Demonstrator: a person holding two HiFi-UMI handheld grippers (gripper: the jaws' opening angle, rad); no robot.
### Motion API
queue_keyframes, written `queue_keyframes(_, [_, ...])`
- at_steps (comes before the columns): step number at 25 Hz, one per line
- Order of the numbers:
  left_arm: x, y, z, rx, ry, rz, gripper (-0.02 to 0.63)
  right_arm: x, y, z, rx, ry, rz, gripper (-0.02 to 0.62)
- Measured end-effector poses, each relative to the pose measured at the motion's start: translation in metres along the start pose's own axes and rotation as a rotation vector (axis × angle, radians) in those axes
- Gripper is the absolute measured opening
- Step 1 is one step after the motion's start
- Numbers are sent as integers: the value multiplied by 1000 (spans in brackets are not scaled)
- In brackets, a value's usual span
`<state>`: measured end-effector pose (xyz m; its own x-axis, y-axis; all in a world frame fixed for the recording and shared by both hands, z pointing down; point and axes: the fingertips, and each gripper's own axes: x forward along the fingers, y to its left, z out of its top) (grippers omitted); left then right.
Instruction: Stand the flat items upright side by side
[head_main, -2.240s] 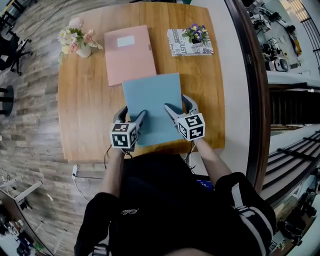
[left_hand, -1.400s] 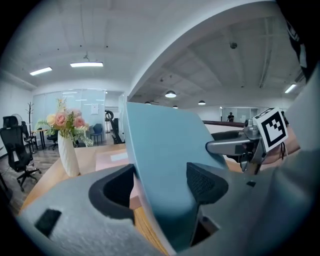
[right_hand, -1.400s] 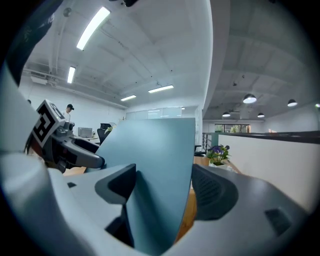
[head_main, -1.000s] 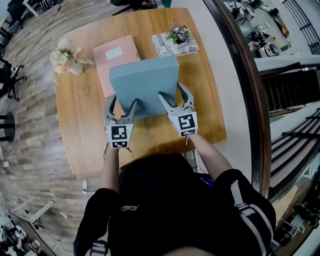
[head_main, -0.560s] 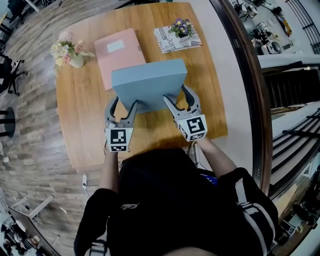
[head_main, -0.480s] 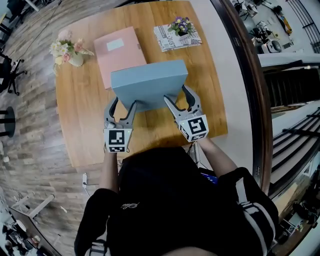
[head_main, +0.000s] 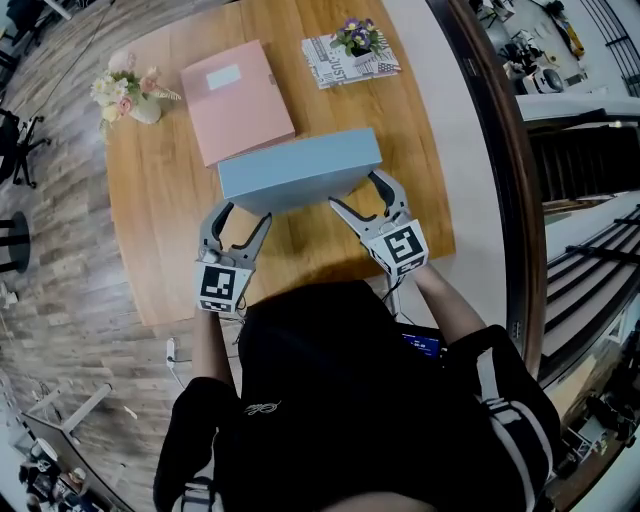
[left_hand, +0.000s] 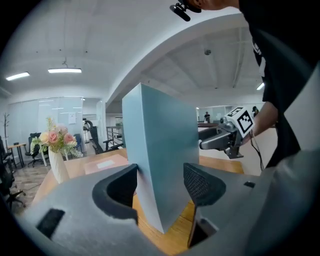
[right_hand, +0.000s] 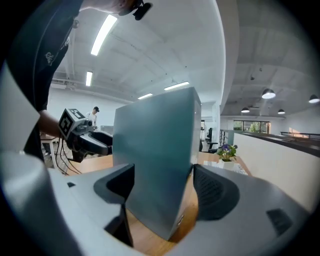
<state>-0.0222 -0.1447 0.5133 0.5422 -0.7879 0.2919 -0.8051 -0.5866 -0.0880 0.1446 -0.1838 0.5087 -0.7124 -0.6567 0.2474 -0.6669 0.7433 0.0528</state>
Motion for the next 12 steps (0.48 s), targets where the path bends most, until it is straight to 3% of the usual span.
queue_keyframes(3, [-7, -1, 0, 42, 24, -75, 317, 1, -1, -5, -14, 18, 43, 371])
queue_keyframes(7, [-5, 18, 1, 20, 34, -77, 383, 1, -4, -9, -16, 29, 52, 356])
queue_keyframes(12, [16, 1, 6, 51, 72, -234, 446, 2, -4, -10, -23, 33, 60, 353])
